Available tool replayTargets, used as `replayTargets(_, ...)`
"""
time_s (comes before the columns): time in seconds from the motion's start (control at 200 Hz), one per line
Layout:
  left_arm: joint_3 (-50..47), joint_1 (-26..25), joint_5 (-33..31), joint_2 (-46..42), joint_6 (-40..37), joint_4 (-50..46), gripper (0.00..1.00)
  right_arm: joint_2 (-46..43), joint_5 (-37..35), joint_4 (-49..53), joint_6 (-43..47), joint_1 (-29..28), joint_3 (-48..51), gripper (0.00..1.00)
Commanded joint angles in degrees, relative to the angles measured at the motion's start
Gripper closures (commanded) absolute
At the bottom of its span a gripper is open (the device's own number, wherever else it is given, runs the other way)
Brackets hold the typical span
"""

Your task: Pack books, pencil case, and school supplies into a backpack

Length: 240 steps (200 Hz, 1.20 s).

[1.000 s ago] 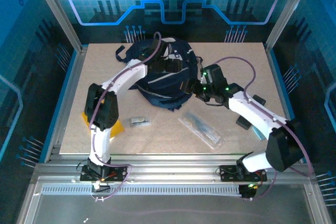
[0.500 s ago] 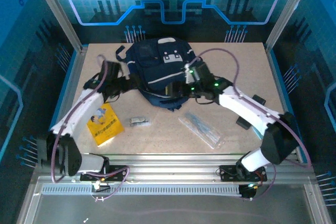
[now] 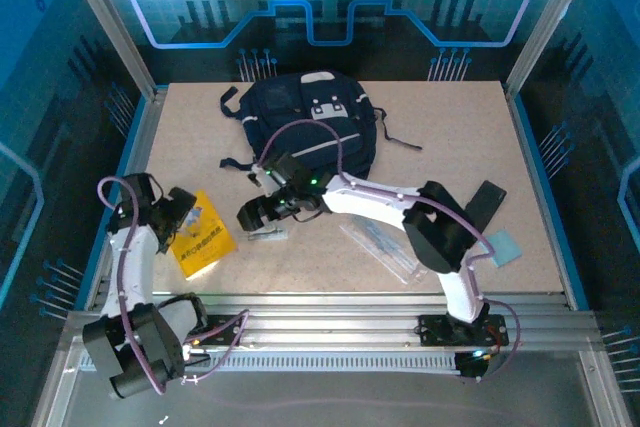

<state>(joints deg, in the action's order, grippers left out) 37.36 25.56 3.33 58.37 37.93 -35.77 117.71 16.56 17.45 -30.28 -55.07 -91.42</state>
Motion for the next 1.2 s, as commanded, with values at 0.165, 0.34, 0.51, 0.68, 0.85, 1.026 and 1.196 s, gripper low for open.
replayTargets(0.165, -6.23, 3.75, 1.24, -0.54, -0.12, 1.11, 0.01, 12.69, -0.9, 1.1, 0.85, -2.93, -13.68, 0.16)
replayTargets(0.34, -9.94, -0.85, 3.79, 0.2, 2.04, 8.07, 0.01, 19.4, -1.53, 3.56, 0.05, -2.99, -20.37, 0.23)
replayTargets(0.51, -11.39, -9.65, 3.96, 4.25, 7.8, 15.25, 0.01, 23.28, -3.97, 8.09, 0.11, -2.63, -25.83, 0.35)
replayTargets(0.68, -11.66, -17.13, 2.68, 6.84, 13.41, 20.27, 0.01, 24.16, -8.59, 10.45, -1.59, -0.74, -25.73, 0.39)
replayTargets(0.85, -11.22, -18.71, 1.19, 6.95, 14.79, 21.4, 0.01, 24.07, -9.78, 10.29, -0.94, 0.72, -24.28, 0.39)
replayTargets(1.026, -11.85, -18.7, 0.57, 6.67, 16.19, 21.63, 0.01, 22.27, -6.61, 9.66, -2.24, 0.67, -23.5, 0.4)
replayTargets(1.196, -12.32, -18.71, -1.51, 6.39, 16.05, 20.8, 0.01, 15.9, -3.13, 2.69, -2.68, 0.05, -17.72, 0.4)
